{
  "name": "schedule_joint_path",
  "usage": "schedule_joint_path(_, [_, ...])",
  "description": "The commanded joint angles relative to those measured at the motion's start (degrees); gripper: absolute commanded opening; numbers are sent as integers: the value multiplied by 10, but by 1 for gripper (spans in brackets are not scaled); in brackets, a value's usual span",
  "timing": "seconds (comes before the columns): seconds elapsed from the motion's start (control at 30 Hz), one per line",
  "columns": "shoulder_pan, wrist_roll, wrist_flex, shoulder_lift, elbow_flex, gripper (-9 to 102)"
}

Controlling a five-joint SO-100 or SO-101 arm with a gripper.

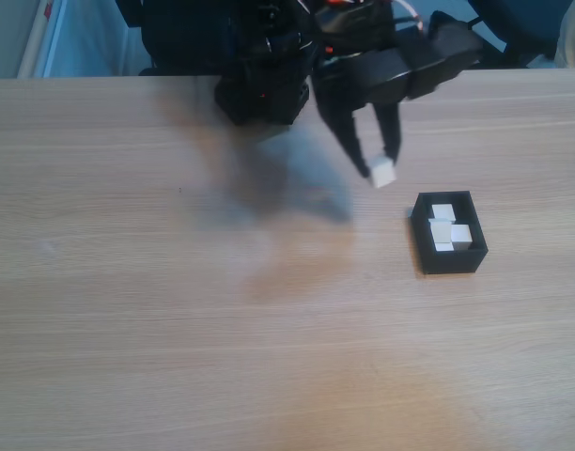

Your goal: Pick blocks and place them in the box.

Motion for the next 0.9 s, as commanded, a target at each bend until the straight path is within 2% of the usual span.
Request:
schedule_joint_path(0.0, [-43,4,-19,-20,-25,0])
schedule_joint_path(0.53, [-111,98,-23,-236,-180,0])
schedule_joint_path(0.87, [-128,95,-26,-308,-240,9])
